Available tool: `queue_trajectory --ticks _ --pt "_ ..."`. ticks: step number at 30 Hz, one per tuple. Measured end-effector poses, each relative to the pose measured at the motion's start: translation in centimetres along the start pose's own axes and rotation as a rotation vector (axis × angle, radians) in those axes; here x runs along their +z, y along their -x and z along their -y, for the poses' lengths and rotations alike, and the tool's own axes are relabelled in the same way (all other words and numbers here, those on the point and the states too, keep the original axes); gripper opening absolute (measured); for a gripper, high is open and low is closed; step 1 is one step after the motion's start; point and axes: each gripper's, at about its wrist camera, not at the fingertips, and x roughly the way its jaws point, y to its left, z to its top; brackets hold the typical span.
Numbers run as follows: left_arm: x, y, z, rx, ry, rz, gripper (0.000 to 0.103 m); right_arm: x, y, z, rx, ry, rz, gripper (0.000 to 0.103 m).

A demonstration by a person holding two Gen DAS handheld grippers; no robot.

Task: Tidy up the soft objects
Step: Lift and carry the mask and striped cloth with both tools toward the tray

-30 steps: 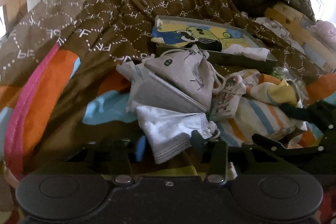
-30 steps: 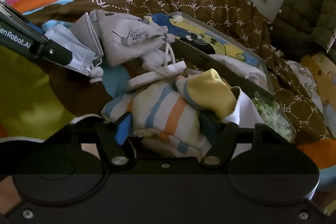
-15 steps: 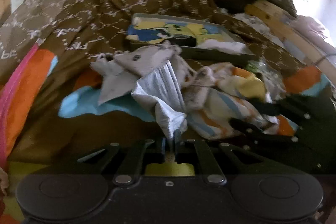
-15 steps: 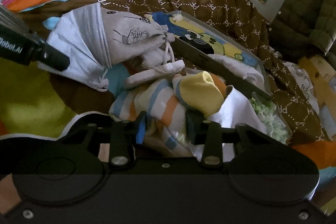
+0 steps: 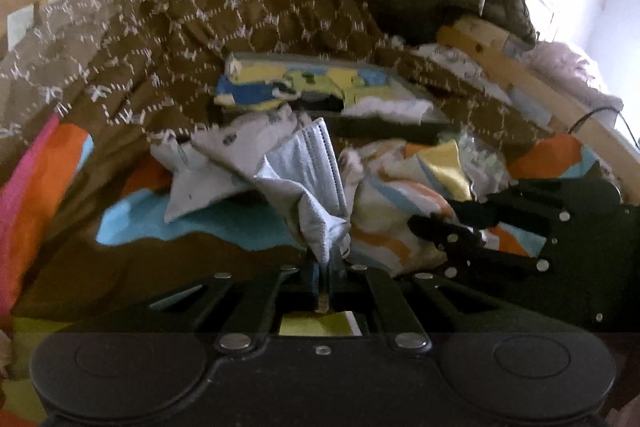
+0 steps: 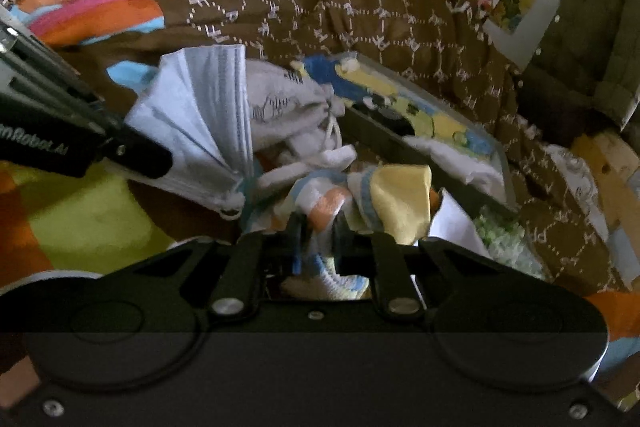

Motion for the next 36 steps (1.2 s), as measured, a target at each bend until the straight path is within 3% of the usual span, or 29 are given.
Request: queue_trajectory --ticks 5,14,21,28,36 --pt "0.5 2.5 -0.6 0.030 0.068 0.057 0.003 0.3 2.1 0.3 -0.021 -0.016 0.066 0.008" --pt "1.2 5.5 -0.8 0.092 0.075 0.202 0.003 0.4 6.4 1.1 -0.079 -0.057 0.234 0.008" --pt "2.0 5.8 -0.2 0.057 0.110 0.270 0.003 0.2 8.4 1.9 -0.161 -0.037 0.400 0.008" --pt "4.7 3.6 1.8 0.069 0.031 0.297 0.003 0.0 7.9 5.2 -0.240 -0.154 0.469 0.008" --pt "10.6 -3.0 4.5 0.042 -0.006 0.311 0.003 0.1 2.9 9.8 -0.322 -0.230 0.440 0.008"
